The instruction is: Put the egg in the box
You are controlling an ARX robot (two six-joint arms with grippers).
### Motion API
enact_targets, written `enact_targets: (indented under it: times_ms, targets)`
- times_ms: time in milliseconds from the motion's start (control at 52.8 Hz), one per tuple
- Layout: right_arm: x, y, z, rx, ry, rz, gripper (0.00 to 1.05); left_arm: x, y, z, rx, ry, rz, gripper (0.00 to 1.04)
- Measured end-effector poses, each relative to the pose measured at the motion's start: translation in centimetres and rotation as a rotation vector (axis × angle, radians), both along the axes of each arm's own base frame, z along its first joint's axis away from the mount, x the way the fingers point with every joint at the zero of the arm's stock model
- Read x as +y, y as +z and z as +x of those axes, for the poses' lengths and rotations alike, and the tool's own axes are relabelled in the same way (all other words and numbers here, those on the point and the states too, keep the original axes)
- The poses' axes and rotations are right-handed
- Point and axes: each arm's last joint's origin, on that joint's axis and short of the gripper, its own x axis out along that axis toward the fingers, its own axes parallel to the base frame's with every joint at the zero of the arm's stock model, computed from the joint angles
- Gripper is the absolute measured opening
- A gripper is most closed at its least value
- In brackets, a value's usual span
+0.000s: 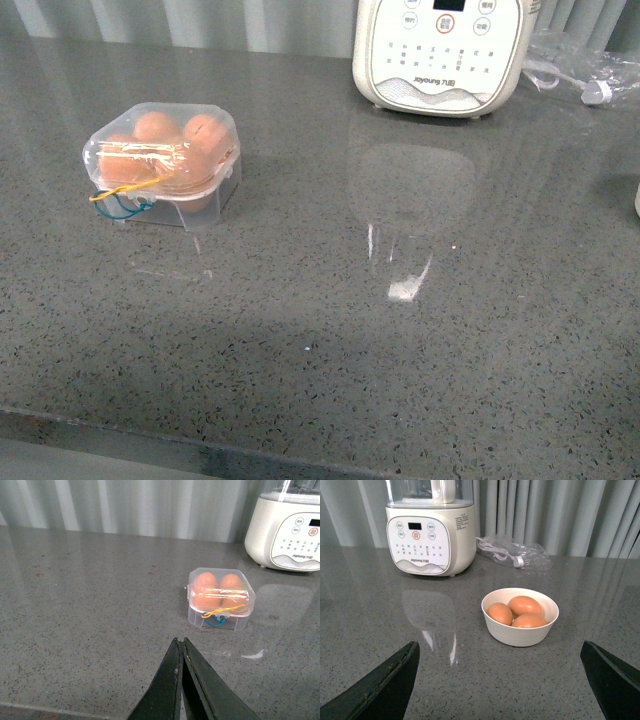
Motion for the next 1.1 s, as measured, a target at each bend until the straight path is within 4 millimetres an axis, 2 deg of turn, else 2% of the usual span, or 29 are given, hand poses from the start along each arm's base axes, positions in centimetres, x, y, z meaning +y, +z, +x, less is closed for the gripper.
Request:
enact_targets:
  times_ms: [284, 322, 511, 815, 1099]
  targets:
    - [0.00, 0.00, 0.00, 0.000, 0.000, 0.000, 0.97, 0.00, -0.01, -0.01, 0.000, 0.000, 0.000, 0.04]
    - [0.00, 0.00, 0.00, 0.000, 0.000, 0.000, 0.97, 0.00, -0.01, -0.01, 0.000, 0.000, 0.000, 0.08]
    - [0.00, 0.00, 0.00, 0.000, 0.000, 0.000, 0.97, 0.00, -0.01, -0.01, 0.000, 0.000, 0.000, 0.36]
    - [0.00, 0.00, 0.00, 0.000, 0.000, 0.000, 0.97, 0.00, -0.01, -0.01, 0.000, 0.000, 0.000, 0.99]
    - [0.00, 0.00, 0.00, 0.000, 0.000, 0.000, 0.97, 0.00, -0.01, -0.01, 0.000, 0.000, 0.000, 0.98]
